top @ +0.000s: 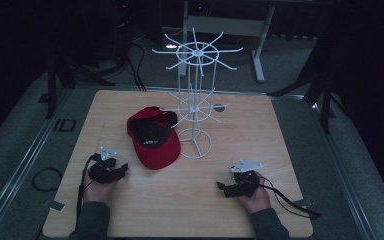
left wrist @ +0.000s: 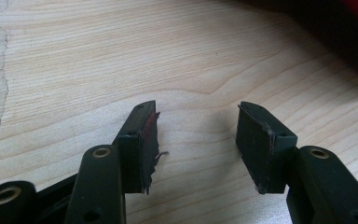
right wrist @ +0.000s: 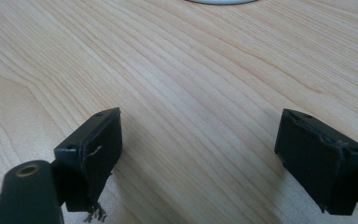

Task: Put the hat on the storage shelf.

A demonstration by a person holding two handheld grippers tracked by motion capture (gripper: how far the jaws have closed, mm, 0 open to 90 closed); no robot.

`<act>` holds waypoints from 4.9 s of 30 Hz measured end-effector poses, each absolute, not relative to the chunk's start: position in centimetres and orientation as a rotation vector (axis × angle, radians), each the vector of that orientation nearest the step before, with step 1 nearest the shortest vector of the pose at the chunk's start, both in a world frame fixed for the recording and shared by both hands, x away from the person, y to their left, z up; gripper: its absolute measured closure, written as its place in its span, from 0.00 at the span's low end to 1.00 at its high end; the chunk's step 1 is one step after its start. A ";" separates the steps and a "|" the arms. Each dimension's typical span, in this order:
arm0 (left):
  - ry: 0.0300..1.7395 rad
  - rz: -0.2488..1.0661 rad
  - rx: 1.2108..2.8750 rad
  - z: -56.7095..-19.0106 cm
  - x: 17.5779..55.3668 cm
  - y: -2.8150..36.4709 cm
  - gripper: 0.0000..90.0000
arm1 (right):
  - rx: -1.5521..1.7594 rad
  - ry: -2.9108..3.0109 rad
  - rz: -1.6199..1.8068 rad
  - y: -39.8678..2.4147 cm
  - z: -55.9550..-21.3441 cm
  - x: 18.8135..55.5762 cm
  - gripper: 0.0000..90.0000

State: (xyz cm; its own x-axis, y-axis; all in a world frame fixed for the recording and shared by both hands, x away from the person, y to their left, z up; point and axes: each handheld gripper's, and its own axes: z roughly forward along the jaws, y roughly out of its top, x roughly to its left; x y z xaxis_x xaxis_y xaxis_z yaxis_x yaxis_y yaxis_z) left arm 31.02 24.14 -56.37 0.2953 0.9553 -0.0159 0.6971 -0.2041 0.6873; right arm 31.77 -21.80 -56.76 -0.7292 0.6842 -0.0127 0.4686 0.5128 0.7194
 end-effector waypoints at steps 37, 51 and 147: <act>1.301 0.384 1.833 -50.6 31.7 22.1 0.36 | 0.968 2.462 1.038 -21.8 -56.8 31.8 0.16; 1.306 0.190 1.877 -52.4 33.9 20.4 0.52 | 0.968 2.462 1.038 -21.8 -56.8 31.8 0.16; 1.322 0.460 1.684 -47.4 34.7 22.5 0.95 | 0.965 2.461 1.039 -21.8 -56.8 31.8 0.16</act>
State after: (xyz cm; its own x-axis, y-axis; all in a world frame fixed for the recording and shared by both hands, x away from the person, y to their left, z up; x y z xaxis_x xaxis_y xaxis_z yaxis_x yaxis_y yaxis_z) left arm 34.68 22.50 -47.42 0.3542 0.9047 -0.2366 0.5630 -0.0043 0.8265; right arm 31.78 -21.80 -56.76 -0.7292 0.6842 -0.0143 0.4668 0.5126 0.7206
